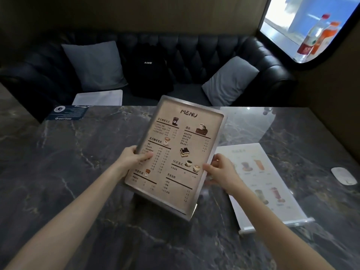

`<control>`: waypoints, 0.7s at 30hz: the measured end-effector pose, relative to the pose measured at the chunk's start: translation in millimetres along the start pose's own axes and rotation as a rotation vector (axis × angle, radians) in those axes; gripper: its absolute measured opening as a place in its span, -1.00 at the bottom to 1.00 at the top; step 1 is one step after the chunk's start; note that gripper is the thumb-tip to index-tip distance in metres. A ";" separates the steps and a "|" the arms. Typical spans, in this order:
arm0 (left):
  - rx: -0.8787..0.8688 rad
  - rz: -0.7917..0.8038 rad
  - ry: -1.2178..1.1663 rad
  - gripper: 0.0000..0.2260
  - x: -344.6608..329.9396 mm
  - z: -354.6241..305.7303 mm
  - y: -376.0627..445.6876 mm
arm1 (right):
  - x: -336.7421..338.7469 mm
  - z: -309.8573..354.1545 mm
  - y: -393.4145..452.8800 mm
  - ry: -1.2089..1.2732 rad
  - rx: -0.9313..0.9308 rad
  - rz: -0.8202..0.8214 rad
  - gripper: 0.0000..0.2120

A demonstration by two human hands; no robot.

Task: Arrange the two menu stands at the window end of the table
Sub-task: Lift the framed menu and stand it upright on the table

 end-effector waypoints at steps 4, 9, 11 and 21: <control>-0.096 -0.025 -0.039 -0.73 -5.4 -1.7 0.6 | 3.9 -3.0 -7.5 -0.078 0.117 -0.077 -0.92; -0.175 -0.048 -0.062 -0.81 -9.8 7.8 -2.0 | 1.9 -13.5 -23.2 -0.100 0.204 -0.128 -0.89; -0.191 -0.036 -0.096 -0.82 -12.3 14.7 -4.3 | 1.1 -14.5 -28.8 -0.091 0.230 -0.129 -0.88; -0.254 -0.019 -0.090 -0.83 -11.7 38.6 -13.8 | -8.1 -22.8 -55.0 -0.231 0.343 -0.124 -0.72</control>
Point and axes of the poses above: each hand's wrist, its own y-axis towards the middle knuckle, its own x-axis out of the back of the hand, z = x × y, the point moved 6 cm from there along y, towards the middle knuckle, and after that the axes turned 9 degrees about x, right-handed, at the moved point
